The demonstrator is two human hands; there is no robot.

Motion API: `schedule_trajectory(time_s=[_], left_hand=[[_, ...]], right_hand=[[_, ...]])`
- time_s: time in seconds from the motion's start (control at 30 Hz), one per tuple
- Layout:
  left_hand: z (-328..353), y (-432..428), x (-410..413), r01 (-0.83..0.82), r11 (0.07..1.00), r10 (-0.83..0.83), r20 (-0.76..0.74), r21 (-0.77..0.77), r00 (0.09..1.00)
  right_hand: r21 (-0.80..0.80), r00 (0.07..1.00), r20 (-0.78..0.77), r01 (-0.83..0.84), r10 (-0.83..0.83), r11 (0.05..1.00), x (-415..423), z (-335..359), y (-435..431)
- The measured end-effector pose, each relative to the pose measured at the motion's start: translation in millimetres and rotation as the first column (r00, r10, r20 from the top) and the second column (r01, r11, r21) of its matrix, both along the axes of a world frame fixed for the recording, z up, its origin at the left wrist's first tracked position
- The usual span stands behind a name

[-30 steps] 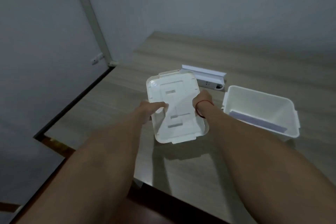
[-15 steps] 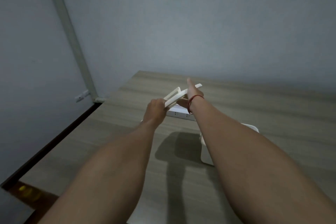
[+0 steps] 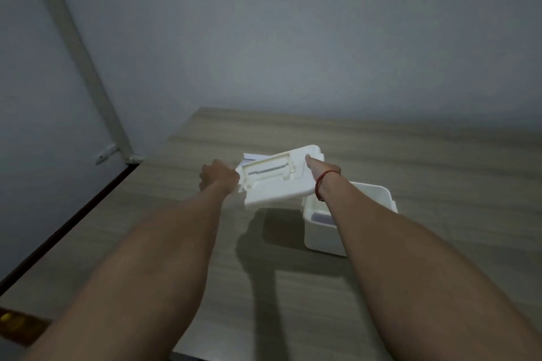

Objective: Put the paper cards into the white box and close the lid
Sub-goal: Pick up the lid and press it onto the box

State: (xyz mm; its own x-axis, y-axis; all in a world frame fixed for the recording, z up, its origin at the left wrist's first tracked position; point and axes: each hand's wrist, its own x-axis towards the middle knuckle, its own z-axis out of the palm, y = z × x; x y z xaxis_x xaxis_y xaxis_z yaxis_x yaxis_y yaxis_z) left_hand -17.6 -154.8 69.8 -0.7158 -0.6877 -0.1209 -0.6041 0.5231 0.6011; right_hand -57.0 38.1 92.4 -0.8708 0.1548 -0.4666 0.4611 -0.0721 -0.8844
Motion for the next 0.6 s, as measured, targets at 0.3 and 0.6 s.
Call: schedule_trajectory(time_s=[0.3,0.6], left_hand=[[-16.1,56.4,-26.2,-0.036,0.946,0.047,-0.027,0.323,0.999],[-27.9,164.0,-44.4,0.044,0.945,-0.006,-0.118,0.324,0.993]], right_hand=[[0.076,0.999,-0.036,0.021,-0.018,0.997,-3.9,-3.7,72.1],[0.42,0.973,-0.177,0.208,-0.145,0.883,-18.9,-33.7,165.0]])
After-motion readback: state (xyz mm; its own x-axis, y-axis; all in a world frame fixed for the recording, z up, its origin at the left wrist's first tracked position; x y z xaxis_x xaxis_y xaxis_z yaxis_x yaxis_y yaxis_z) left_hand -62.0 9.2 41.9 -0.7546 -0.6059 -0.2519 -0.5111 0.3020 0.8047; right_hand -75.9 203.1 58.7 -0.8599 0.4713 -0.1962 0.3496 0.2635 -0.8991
